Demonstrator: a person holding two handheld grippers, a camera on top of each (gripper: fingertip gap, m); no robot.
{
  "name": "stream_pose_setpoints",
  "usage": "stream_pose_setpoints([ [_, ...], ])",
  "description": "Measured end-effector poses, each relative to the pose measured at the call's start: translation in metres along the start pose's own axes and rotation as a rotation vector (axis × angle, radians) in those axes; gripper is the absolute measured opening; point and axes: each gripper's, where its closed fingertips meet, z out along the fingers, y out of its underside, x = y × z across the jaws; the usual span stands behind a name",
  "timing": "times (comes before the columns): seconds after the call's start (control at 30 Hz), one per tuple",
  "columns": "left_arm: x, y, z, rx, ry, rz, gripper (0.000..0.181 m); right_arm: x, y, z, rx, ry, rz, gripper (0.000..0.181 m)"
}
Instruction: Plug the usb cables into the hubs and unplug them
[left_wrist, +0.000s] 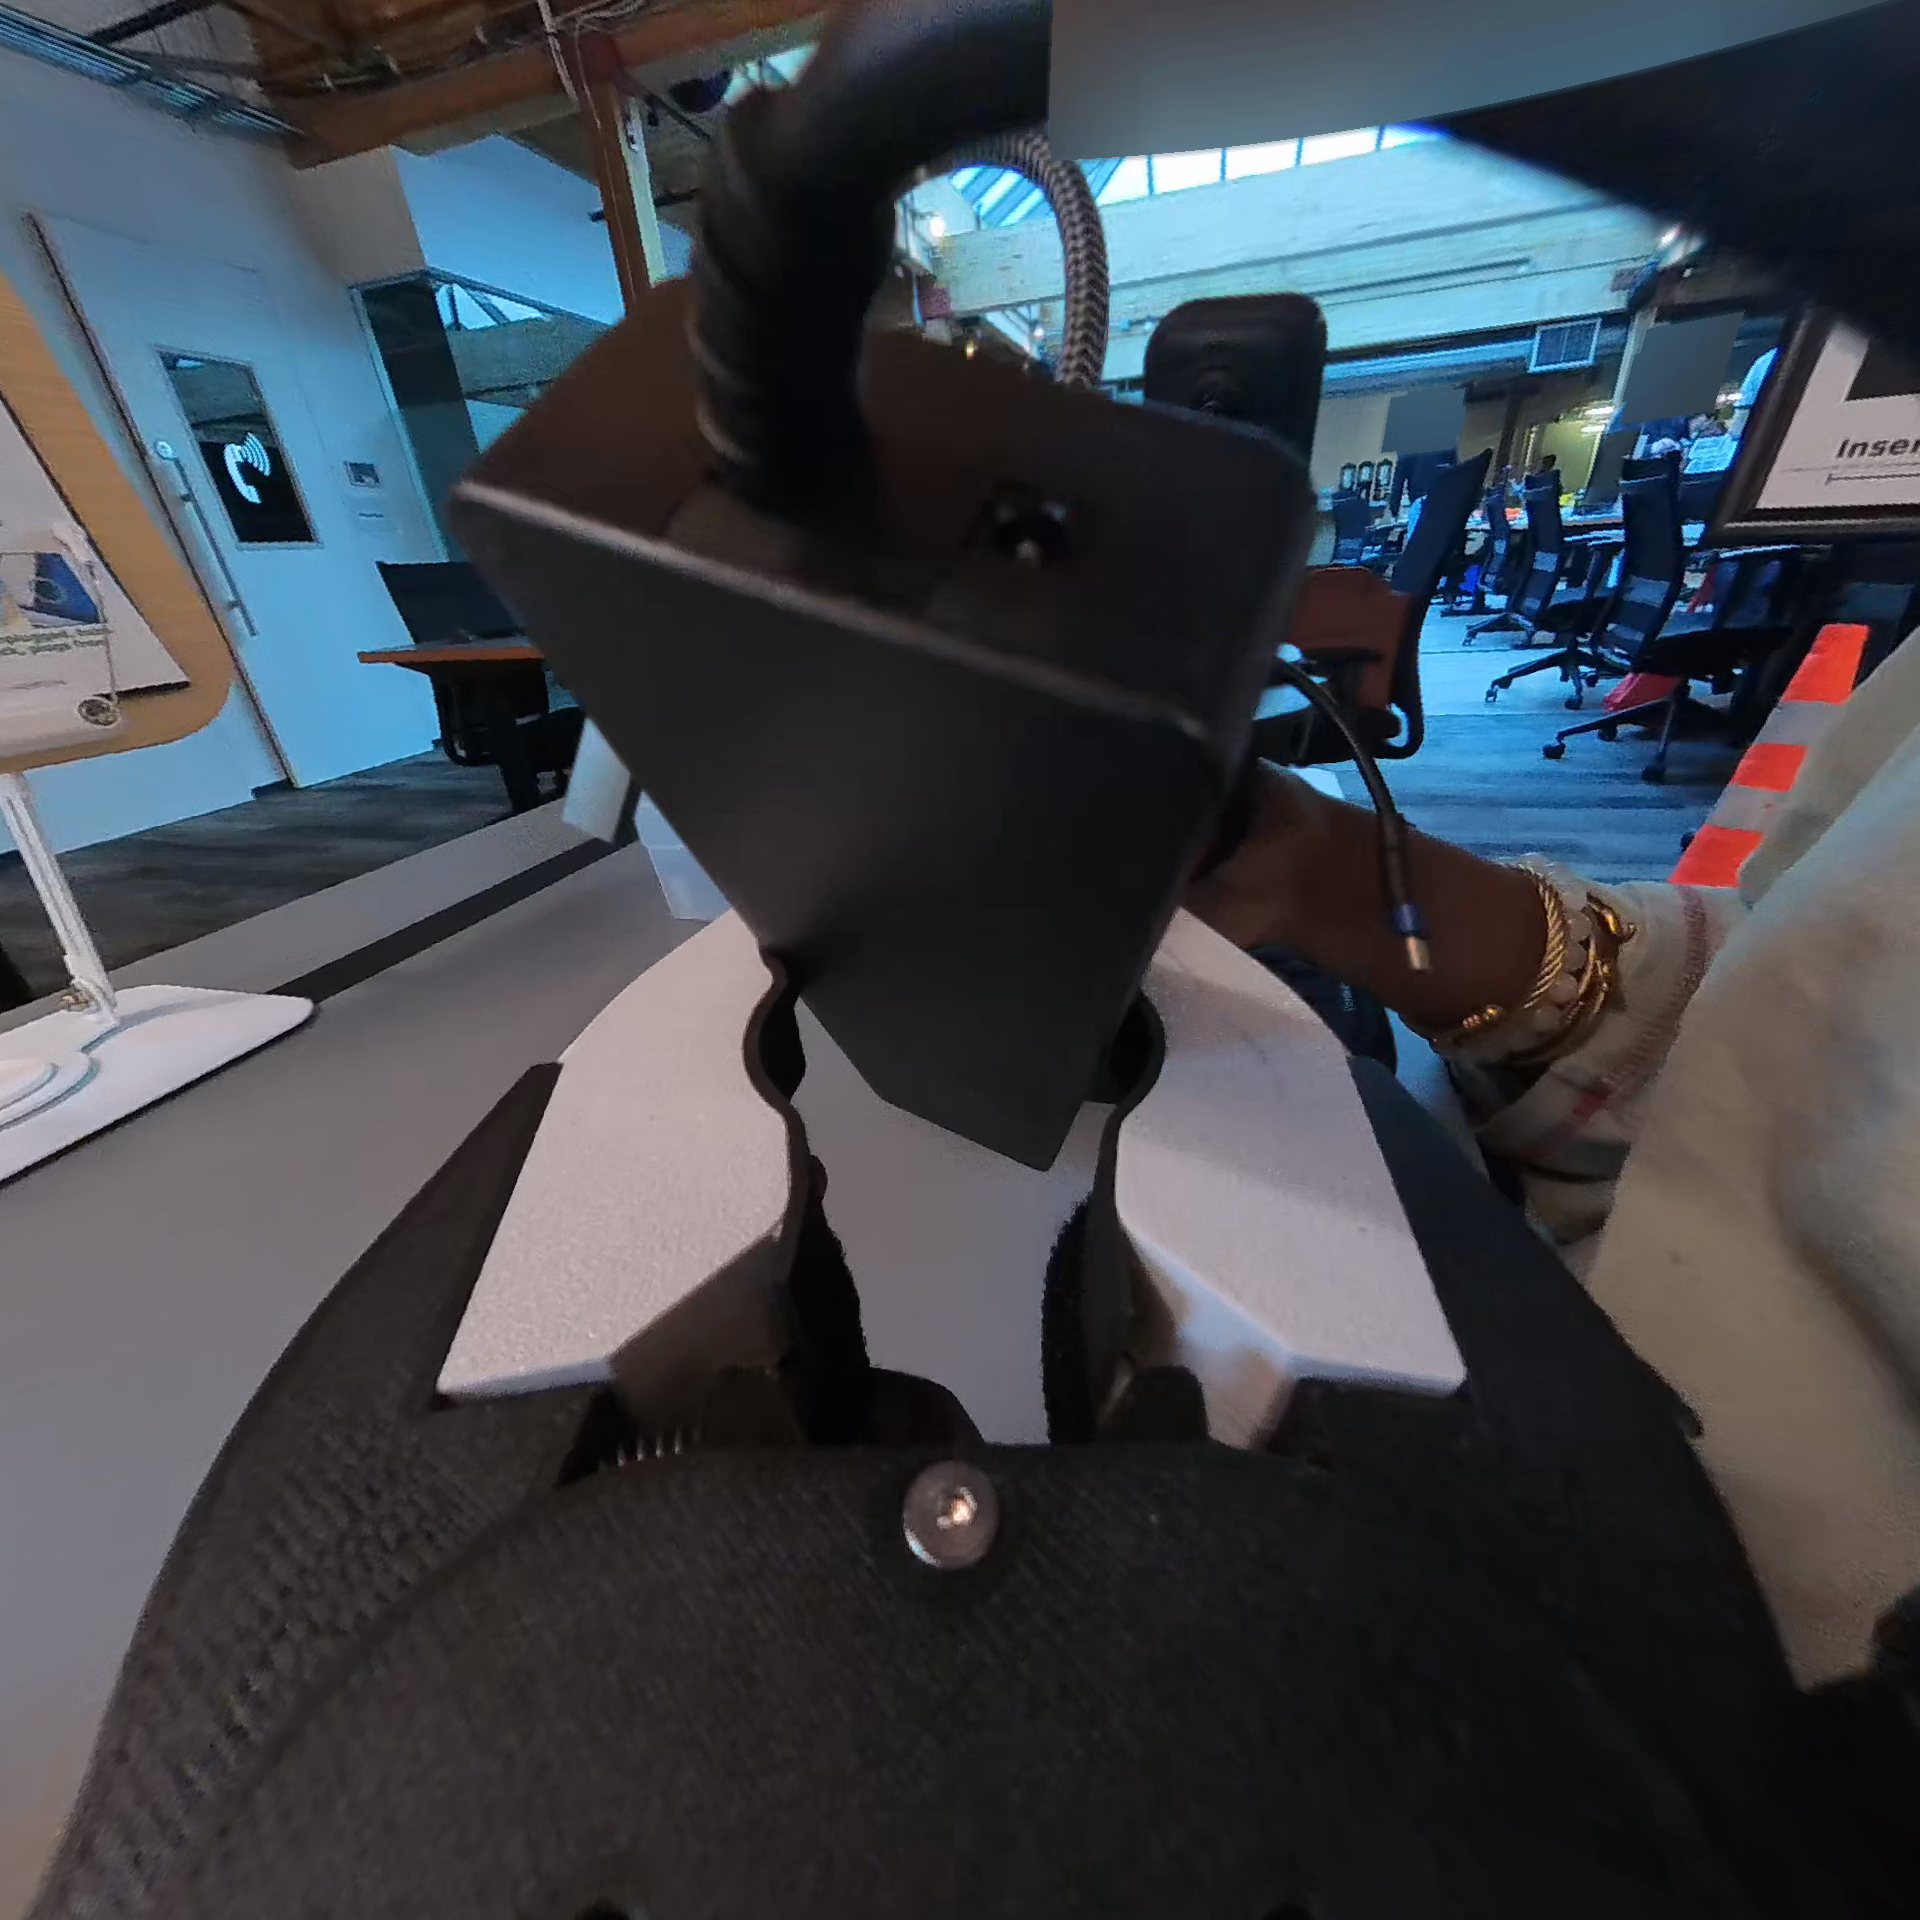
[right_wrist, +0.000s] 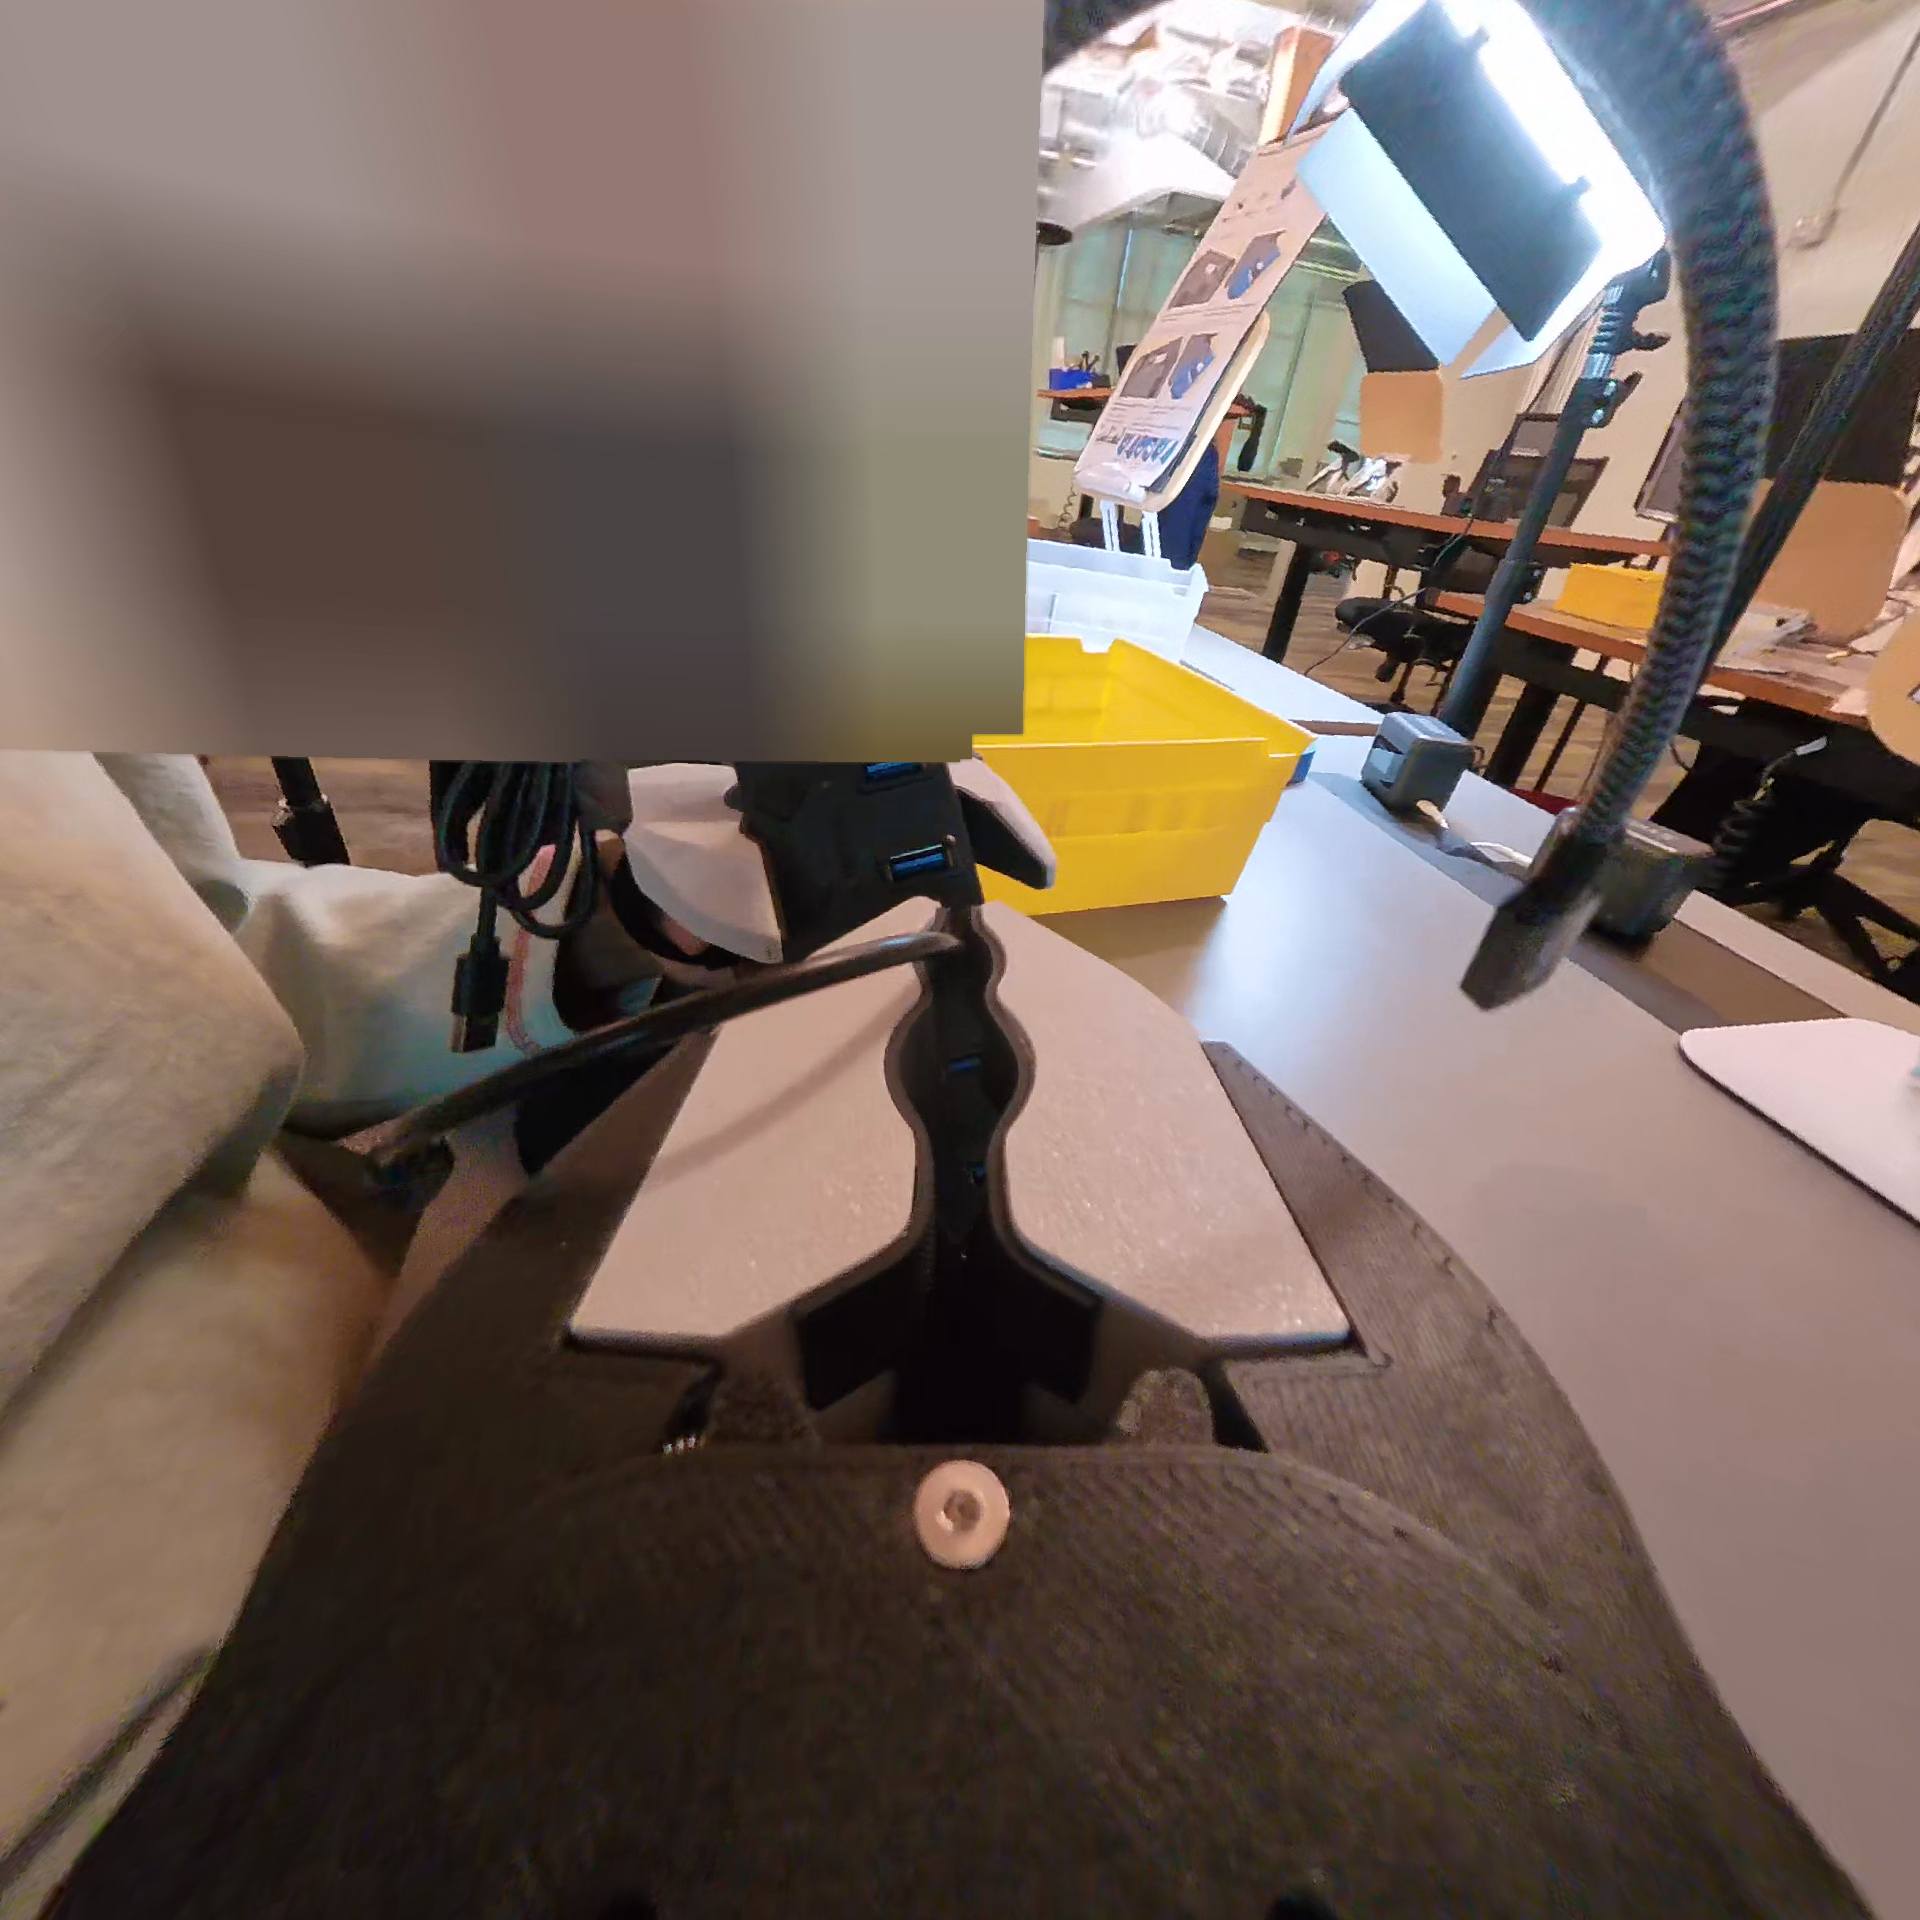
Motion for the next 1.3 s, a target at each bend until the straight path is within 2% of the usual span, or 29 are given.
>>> stream_pose_setpoints([
  [0.1,-0.002,-0.001,-0.005,0.008,0.003,-0.001,0.058,-0.004,0.001,0.005,0.014,0.003,-0.005,0.003],
  [0.23,-0.004,0.001,-0.003,-0.003,-0.005,-0.024,0.057,-0.005,0.004,0.001,-0.046,-0.01,-0.074,0.002],
  [0.47,0.002,0.003,-0.001,-0.013,0.026,-0.013,0.058,-0.004,0.001,-0.003,-0.021,-0.064,-0.019,0.002],
  [0.63,-0.009,0.005,-0.001,-0.023,-0.044,-0.032,0.057,0.001,0.004,0.0,-0.044,0.019,-0.05,0.003],
  [0.77,-0.007,0.007,0.002,-0.032,-0.037,-0.034,0.058,0.001,0.006,-0.003,-0.064,-0.003,-0.064,0.003],
  [0.87,0.002,0.008,-0.001,-0.039,0.032,-0.038,0.057,-0.004,0.004,-0.004,-0.041,-0.063,-0.028,0.002],
  [1.07,-0.006,0.007,-0.001,-0.033,-0.008,-0.07,0.057,-0.002,0.004,-0.002,-0.056,0.02,-0.07,0.003],
  [1.3,0.001,0.007,0.0,-0.035,0.026,-0.028,0.058,-0.003,0.003,-0.006,-0.044,-0.039,-0.042,0.003],
])
